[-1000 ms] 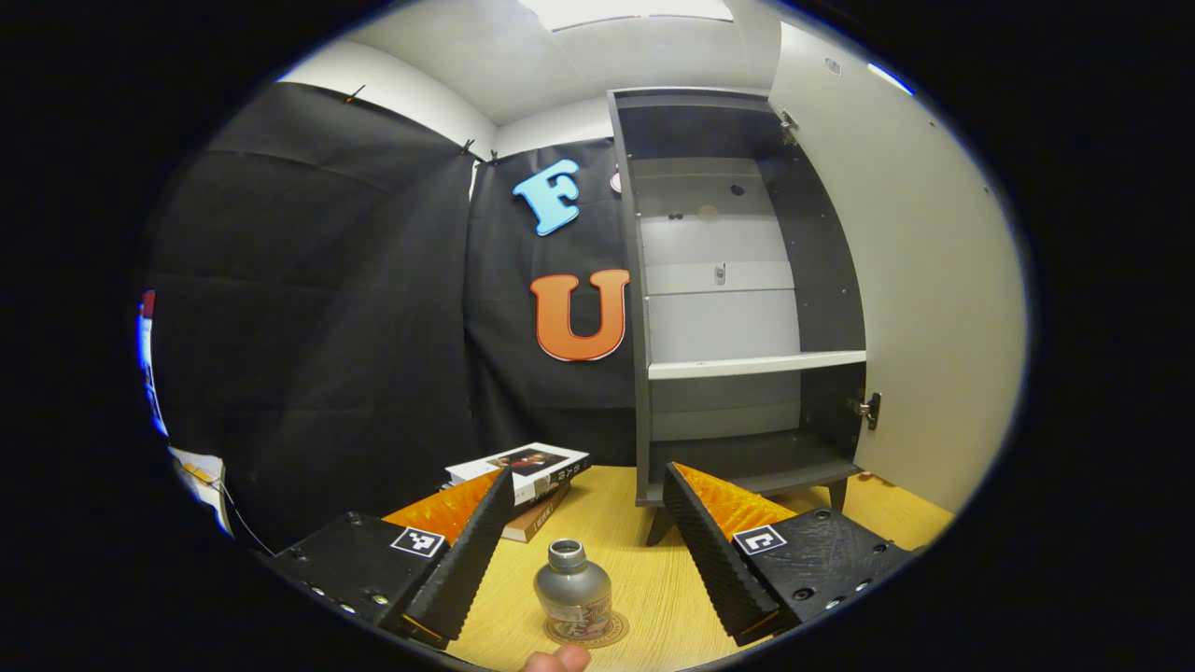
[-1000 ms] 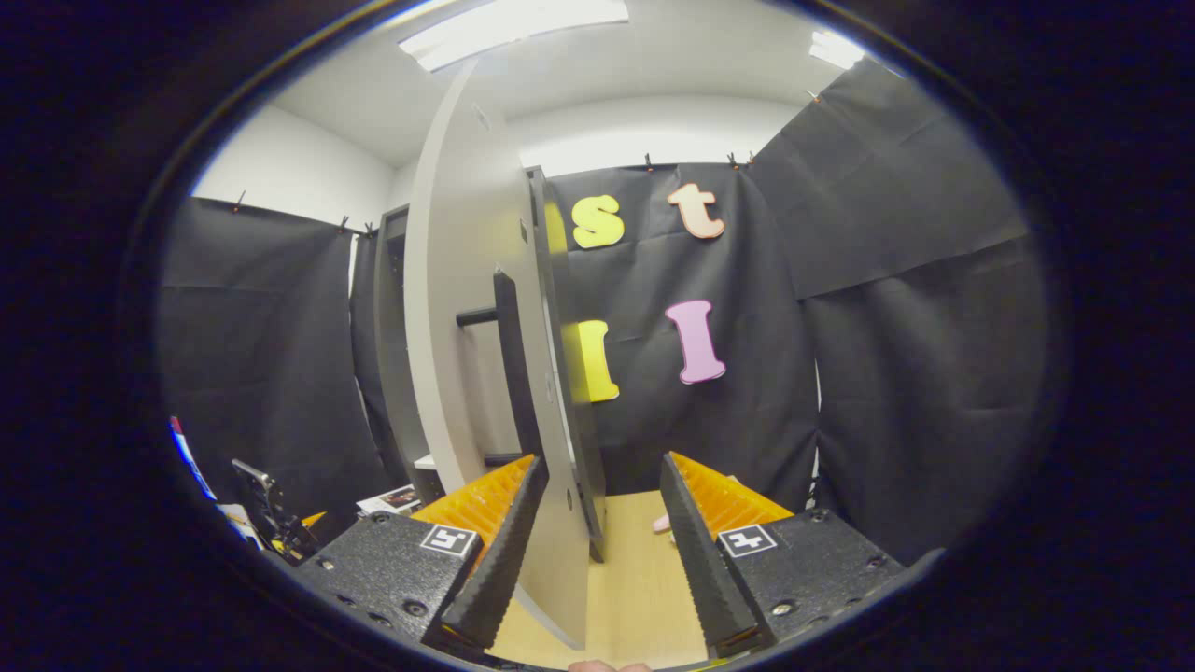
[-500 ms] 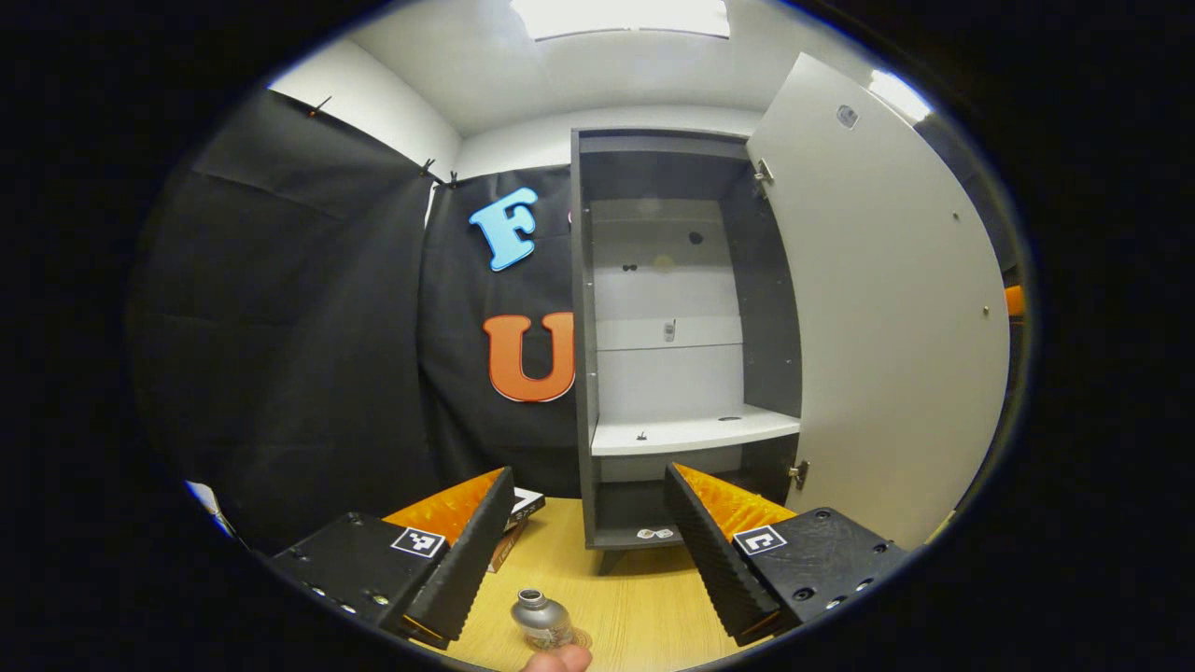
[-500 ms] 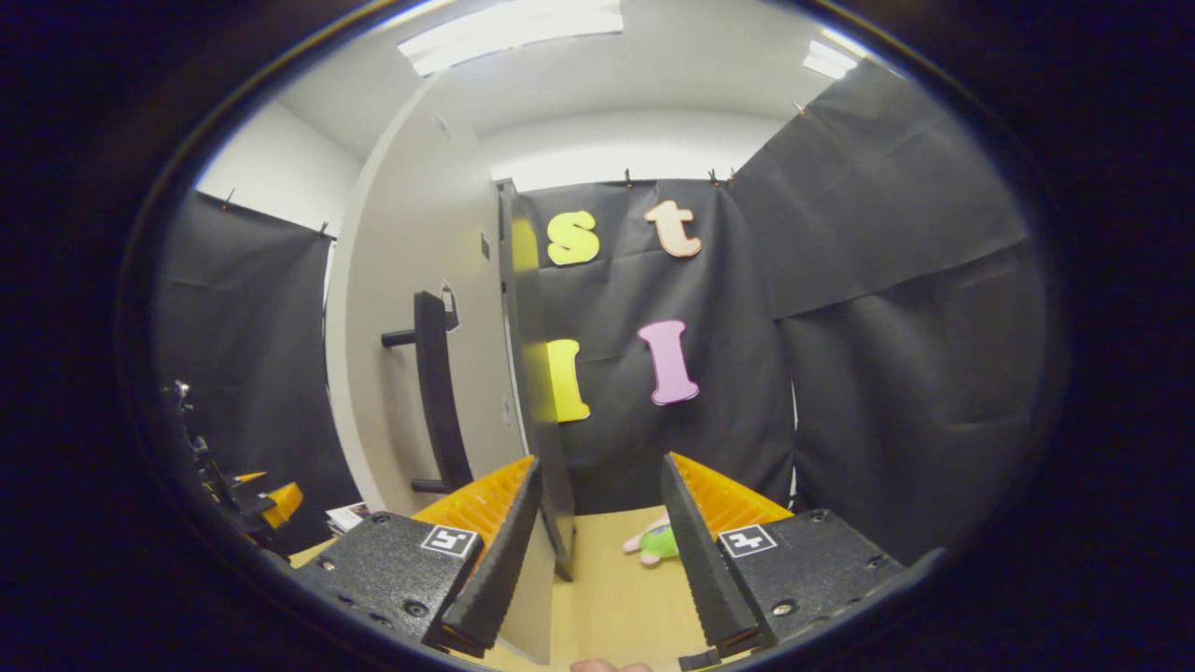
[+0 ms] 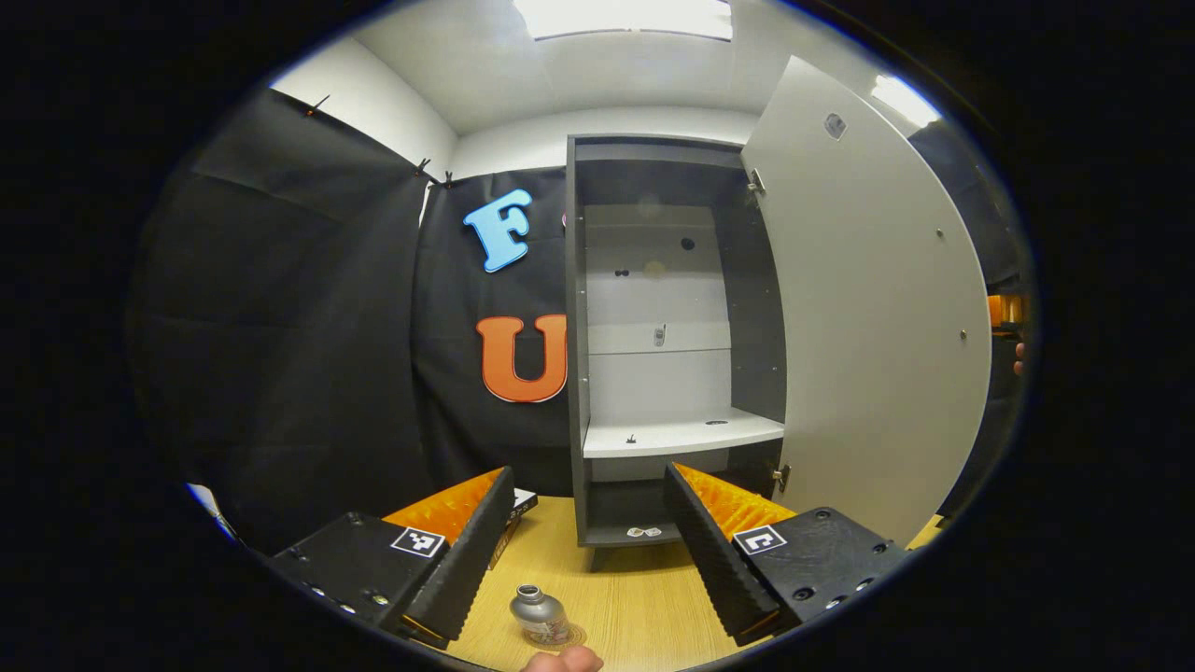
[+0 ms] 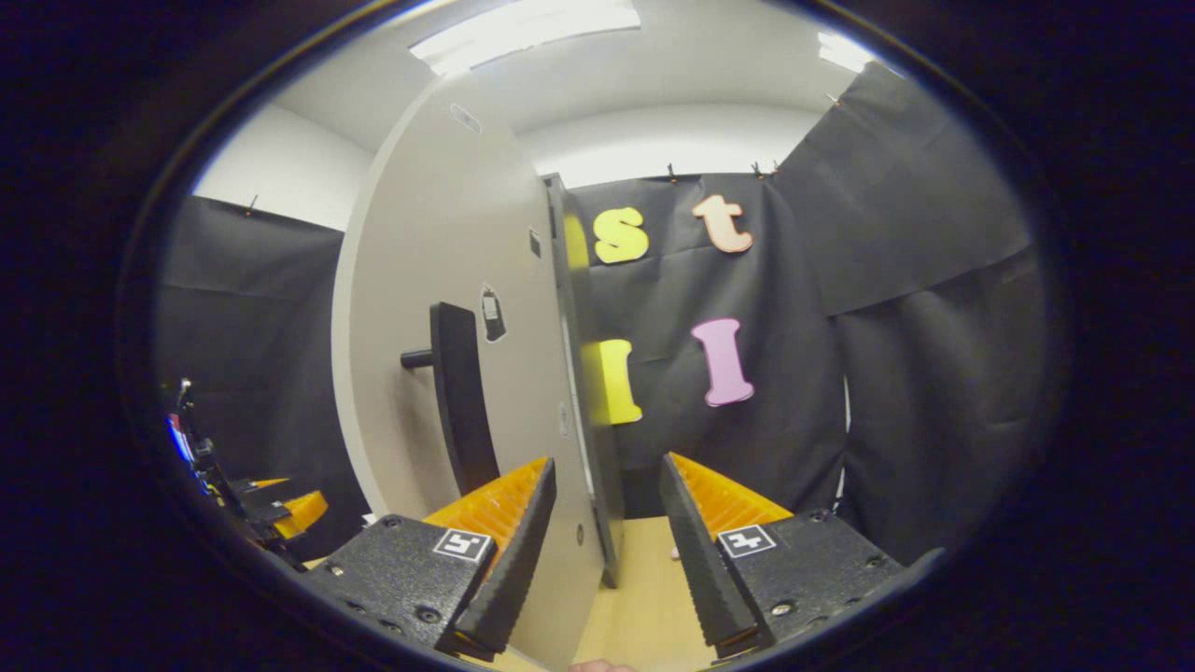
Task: Open the cabinet door with the right hand, grasp the bottle in the cabinet with the left hand and place it on the coaster, then close the cabinet door with the right hand.
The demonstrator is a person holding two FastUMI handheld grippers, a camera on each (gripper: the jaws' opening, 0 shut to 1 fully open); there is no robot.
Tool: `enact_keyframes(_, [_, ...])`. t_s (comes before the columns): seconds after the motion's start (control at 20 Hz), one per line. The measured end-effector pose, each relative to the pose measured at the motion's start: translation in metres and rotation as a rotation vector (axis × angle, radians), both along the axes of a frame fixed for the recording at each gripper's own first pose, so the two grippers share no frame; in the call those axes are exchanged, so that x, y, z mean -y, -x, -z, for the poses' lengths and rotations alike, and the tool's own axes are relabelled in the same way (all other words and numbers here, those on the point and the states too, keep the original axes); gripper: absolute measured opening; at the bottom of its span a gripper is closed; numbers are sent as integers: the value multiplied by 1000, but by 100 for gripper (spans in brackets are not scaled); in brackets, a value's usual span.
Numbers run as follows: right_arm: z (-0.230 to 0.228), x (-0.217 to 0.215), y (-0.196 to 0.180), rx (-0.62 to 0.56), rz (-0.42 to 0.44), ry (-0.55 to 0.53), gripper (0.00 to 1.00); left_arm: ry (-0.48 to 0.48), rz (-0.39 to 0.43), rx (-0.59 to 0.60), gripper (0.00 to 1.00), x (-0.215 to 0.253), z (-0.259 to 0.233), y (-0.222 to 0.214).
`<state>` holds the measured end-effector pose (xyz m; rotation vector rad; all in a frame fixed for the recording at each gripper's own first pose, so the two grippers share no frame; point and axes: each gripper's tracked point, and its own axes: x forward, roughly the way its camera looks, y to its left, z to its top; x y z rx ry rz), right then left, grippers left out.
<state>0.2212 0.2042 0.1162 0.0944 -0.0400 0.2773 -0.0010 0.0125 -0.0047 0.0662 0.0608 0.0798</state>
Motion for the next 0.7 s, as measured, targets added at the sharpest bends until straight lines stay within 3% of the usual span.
enact_keyframes(0.1, [1,-43,3,4,-73,21,70,-5,-4,5,96,-6,0,5])
enact_keyframes(0.2, [1,-73,-2,8,-127,34,75,-4,-9,-1,96,-11,3,9])
enact_keyframes(0.3, [5,-100,-9,6,-174,38,70,-3,-12,0,96,-16,4,13])
enact_keyframes(0.4, [5,-129,-17,2,-220,27,75,4,-12,-8,96,-21,9,15])
enact_keyframes(0.6, [10,-186,-42,1,-268,18,72,41,-20,-26,96,-26,13,18])
enact_keyframes(0.7, [10,-211,-59,0,-272,23,76,53,-17,-32,96,-27,14,19])
